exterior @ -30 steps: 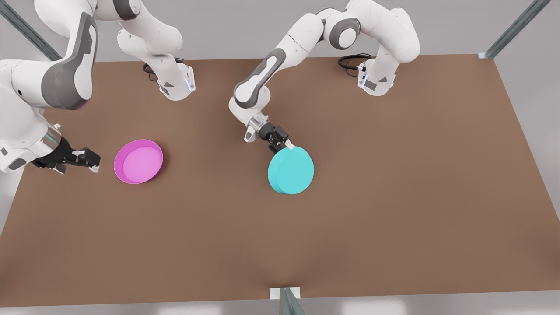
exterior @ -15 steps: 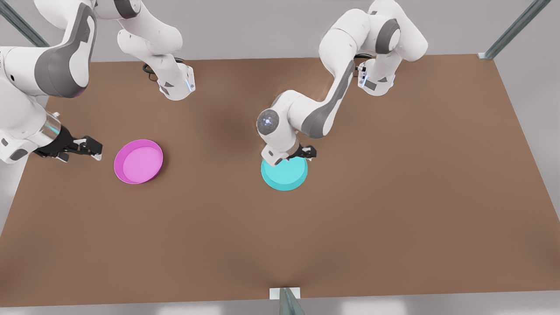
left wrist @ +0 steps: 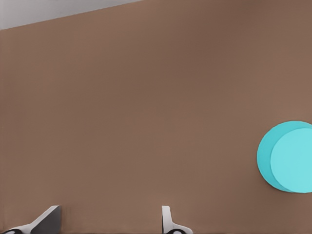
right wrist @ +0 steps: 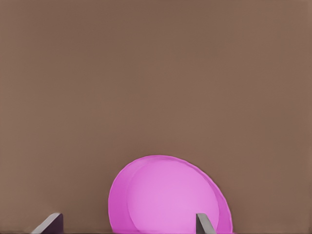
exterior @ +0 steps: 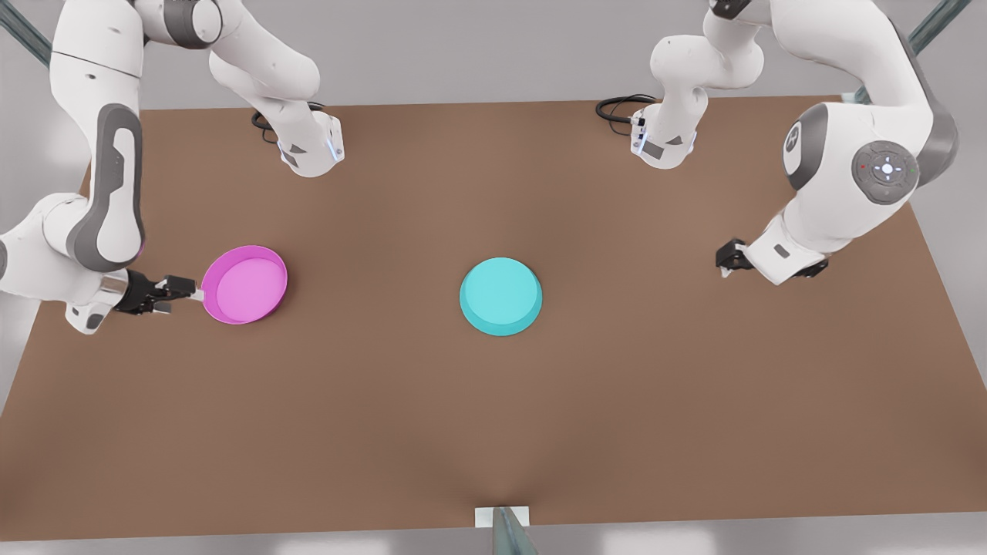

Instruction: Flip the blue plate over with the left arm, and stack the pink plate on top of the blue plate with the right arm

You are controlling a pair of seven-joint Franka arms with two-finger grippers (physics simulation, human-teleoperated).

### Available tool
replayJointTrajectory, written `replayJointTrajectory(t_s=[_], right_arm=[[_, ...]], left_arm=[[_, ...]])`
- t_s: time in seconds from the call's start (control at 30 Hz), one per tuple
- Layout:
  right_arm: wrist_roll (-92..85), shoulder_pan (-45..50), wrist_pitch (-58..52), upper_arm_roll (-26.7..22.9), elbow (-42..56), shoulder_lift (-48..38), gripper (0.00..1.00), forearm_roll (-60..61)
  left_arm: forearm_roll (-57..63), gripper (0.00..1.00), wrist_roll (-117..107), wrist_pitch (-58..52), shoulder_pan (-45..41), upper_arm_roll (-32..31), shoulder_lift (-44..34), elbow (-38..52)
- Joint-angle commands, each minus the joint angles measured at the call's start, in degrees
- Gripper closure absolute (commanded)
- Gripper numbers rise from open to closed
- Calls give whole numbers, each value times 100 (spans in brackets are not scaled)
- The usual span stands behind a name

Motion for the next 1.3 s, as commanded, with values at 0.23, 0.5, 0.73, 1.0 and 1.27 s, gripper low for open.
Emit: replayJointTrajectory(t_s=[0.23, 0.5, 0.73, 1.0, 1.27], right_arm=[[-1419, -598, 920, -44, -472, 997, 1, 185], [-1929, -818, 1606, -44, -815, 1401, 7, 326], [-2526, -871, 1325, -53, -823, 1498, 23, 853], [-2535, -880, 1333, -44, -823, 1586, 58, 871], [-2544, -897, 1360, -44, -815, 1594, 79, 871]], left_arm=[[345, 0, 1, -141, -21, 26, 189, 53], [345, 0, -8, -176, -47, 26, 356, 53], [362, 0, -17, -185, -83, 35, 382, 53], [362, 0, -17, -185, -92, 35, 391, 53], [362, 0, -8, -185, -91, 26, 391, 44]])
